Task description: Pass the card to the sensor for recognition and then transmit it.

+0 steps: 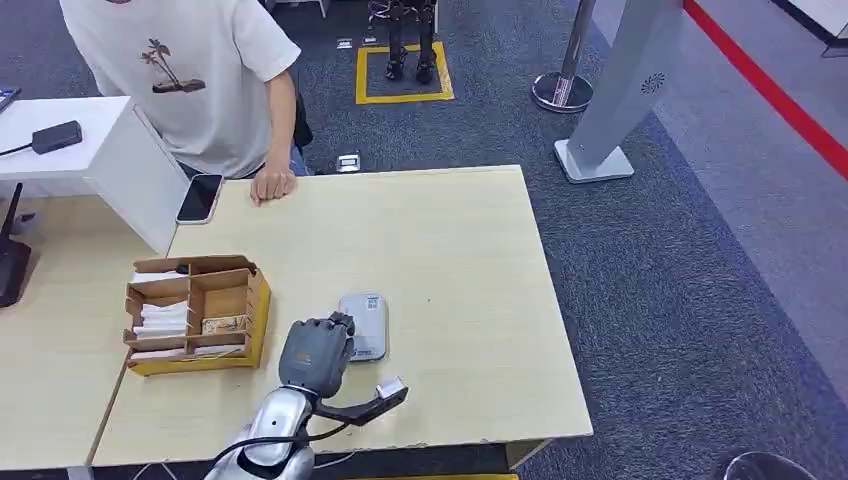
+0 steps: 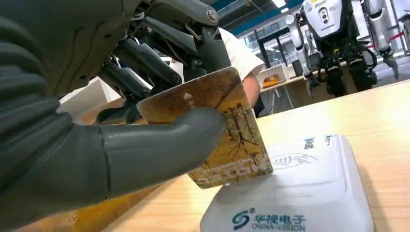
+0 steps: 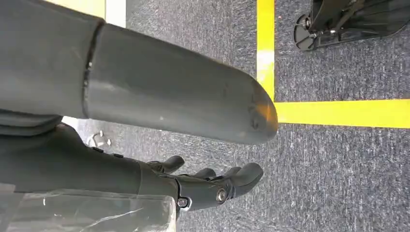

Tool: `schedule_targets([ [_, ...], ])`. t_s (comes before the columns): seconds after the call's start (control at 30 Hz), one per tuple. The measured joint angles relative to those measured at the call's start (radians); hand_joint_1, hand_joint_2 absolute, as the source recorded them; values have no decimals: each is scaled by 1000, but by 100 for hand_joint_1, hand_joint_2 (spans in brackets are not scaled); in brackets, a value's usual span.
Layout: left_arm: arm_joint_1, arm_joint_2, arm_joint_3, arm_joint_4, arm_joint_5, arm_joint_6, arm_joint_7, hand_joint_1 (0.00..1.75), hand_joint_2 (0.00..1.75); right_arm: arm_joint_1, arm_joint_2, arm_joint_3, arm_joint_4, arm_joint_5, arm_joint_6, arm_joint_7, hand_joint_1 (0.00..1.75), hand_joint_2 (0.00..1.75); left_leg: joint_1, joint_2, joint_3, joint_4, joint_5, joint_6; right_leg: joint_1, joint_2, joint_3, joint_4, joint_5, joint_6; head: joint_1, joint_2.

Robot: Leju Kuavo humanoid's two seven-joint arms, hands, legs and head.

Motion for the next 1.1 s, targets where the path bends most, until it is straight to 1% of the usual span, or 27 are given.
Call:
schedule_targets([
  [0.3,-11,-43,35,97,0,39,-48,175,175,0,0,0,0,1,0,0,0,0,0,0,1,0,0,0,0,0,1,0,0,0,0,0],
  [0.4,-15,-55,49,119,0,44,-51,175,175,0,0,0,0,2,0,0,0,0,0,0,1,0,0,0,0,0,1,0,0,0,0,0],
  [0.53,-15,-59,59,124,0,59,-48,175,175,0,0,0,0,0,-2,-2,0,0,0,0,1,0,0,0,0,0,1,0,0,0,0,0],
  [0.57,-13,-59,62,118,0,56,-47,175,175,0,0,0,0,-2,-2,-2,0,0,0,0,1,0,0,0,0,0,2,0,0,0,0,0],
  [0.7,-6,-56,83,45,0,6,-47,175,175,0,0,0,0,-6,-9,-2,0,0,0,0,1,0,0,0,0,0,2,0,0,0,0,0],
  [0.77,1,-55,90,21,0,-2,-48,175,175,1,0,0,0,-6,-11,-2,0,0,0,0,1,0,0,0,0,0,2,0,0,0,0,0],
  [0.9,12,-51,96,-5,0,-2,-48,175,175,0,0,0,0,-6,-12,-2,0,0,0,0,1,0,0,0,0,0,2,0,0,0,0,0],
  [0.97,16,-49,99,-14,0,12,-38,175,175,1,0,0,0,-12,-13,1,0,0,0,0,1,0,0,0,0,0,1,0,0,0,0,0],
  [1.1,26,-38,124,-97,0,10,-22,175,175,1,0,-2,0,-22,-14,8,0,0,0,0,1,0,0,0,0,0,1,0,0,0,0,0],
])
